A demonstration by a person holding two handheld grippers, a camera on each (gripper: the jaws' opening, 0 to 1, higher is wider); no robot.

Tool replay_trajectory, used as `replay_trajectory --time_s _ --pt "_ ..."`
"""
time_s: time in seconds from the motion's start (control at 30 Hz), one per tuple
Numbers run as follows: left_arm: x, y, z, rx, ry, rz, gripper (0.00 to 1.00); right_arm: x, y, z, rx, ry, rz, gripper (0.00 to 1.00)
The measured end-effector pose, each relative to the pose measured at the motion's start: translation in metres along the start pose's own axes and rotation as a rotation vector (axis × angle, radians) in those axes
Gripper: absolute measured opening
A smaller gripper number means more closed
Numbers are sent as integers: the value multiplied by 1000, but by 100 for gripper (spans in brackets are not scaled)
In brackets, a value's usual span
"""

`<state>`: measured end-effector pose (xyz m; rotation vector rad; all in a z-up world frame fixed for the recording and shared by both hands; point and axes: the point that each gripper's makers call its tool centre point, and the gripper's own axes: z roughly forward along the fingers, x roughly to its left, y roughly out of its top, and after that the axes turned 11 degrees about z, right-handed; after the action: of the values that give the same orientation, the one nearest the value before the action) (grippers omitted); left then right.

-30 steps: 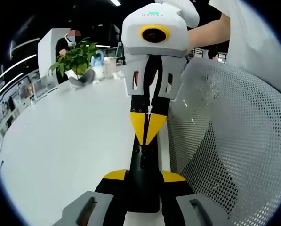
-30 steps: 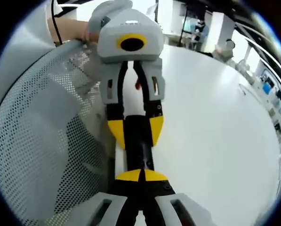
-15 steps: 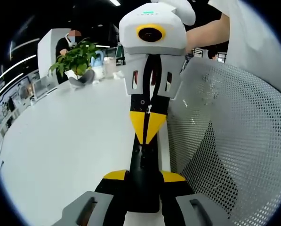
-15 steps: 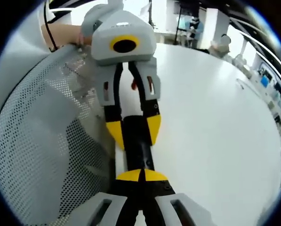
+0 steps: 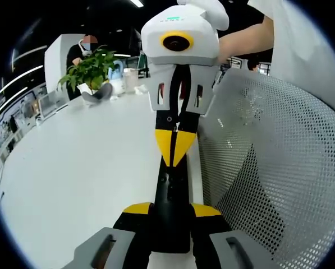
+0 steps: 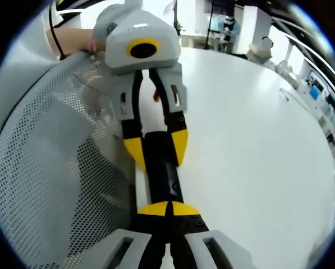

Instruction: Press the specified remote control buttons in sequence, fully releasing each button before pressing the next.

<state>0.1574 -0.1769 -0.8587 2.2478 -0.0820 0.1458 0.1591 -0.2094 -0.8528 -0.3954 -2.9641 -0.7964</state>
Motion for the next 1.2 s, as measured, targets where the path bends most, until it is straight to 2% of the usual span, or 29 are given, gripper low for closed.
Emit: replay_trajectory --time_s 0.27,0.53,0.73,1.2 --pt "0 0 0 0 -8 6 25 0 1 2 33 0 -17 0" --pt "0 1 1 1 -16 12 25 1 -1 2 38 -32 -97 0" --pt "0 1 1 3 -15 14 25 -1 0 1 12 -28 -67 0" --pt "0 1 1 5 -14 12 25 0 0 1 23 3 -94 0"
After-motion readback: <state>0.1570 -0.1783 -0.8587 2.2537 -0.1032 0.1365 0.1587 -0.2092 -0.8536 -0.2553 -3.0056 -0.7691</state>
